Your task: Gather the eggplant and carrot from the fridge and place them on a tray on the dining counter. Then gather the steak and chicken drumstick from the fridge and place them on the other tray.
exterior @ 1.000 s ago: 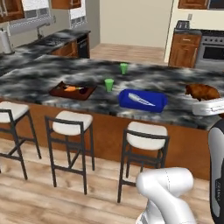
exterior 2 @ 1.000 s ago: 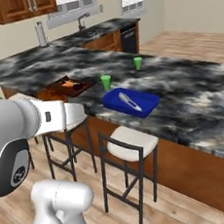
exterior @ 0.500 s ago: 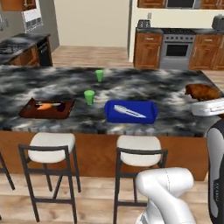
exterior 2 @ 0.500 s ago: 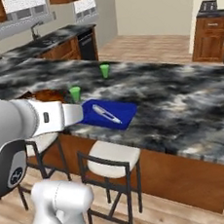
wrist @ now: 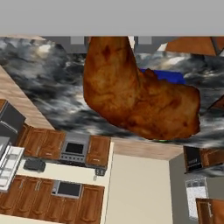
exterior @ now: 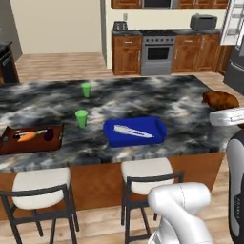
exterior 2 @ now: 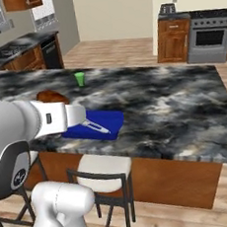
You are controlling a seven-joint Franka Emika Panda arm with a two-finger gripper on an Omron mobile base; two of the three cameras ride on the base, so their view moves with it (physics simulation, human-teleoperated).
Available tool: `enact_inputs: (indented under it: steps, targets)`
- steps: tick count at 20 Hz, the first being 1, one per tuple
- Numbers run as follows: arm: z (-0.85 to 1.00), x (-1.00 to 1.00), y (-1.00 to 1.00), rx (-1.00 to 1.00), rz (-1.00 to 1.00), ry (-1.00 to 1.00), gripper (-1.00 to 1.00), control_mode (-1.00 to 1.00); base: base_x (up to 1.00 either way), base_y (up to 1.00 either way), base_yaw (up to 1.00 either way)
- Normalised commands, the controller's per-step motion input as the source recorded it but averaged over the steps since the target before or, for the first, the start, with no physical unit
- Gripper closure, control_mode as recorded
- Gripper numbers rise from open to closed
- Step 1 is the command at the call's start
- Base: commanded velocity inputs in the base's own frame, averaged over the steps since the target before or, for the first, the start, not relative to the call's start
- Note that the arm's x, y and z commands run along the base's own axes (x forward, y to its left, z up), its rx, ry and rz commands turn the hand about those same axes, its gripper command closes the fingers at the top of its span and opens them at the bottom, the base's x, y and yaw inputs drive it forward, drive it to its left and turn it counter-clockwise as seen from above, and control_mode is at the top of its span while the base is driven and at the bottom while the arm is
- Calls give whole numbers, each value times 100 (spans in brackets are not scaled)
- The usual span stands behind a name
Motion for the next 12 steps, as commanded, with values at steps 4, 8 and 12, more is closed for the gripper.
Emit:
enact_inputs:
  steps: [4, 8, 12]
  targets:
    - [0, 0, 0, 0, 0, 0, 100, 100, 9, 57, -30]
    - [0, 0, 0, 0, 0, 0, 100, 100, 46, 78, -17]
    - [-12, 59, 49, -8, -2, 20, 100, -100, 16, 22, -2]
